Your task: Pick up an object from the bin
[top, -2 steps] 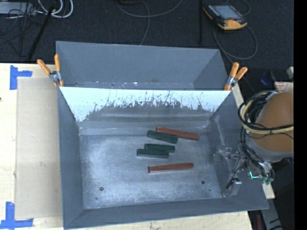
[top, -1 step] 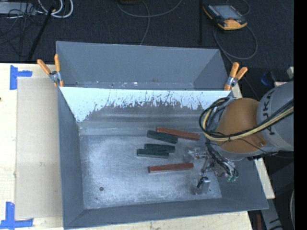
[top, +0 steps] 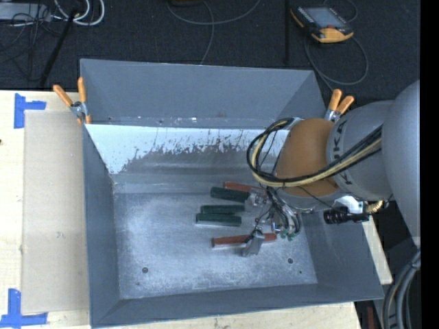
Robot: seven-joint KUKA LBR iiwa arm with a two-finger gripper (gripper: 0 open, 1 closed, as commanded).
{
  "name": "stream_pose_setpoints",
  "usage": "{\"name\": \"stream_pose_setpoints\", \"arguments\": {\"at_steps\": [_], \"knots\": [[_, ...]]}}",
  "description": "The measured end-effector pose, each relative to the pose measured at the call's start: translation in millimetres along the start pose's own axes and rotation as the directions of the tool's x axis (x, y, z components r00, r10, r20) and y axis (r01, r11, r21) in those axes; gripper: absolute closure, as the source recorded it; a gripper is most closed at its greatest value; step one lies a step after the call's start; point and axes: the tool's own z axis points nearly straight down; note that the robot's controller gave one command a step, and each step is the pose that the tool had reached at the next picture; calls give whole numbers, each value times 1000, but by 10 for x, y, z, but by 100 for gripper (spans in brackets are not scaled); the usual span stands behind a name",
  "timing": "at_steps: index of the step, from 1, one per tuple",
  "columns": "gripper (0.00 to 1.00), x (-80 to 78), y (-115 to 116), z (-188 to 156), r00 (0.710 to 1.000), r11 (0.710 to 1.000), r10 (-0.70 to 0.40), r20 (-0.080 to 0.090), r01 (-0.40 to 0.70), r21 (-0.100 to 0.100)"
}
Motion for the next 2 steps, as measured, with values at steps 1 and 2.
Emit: {"name": "stream_pose_setpoints", "arguments": {"at_steps": [1,2], "knots": [[100,-2,-15,-3,1000,1000,-1,-1,1,2],[100,118,-36,-2139,998,998,67,8,-67,0]]}}
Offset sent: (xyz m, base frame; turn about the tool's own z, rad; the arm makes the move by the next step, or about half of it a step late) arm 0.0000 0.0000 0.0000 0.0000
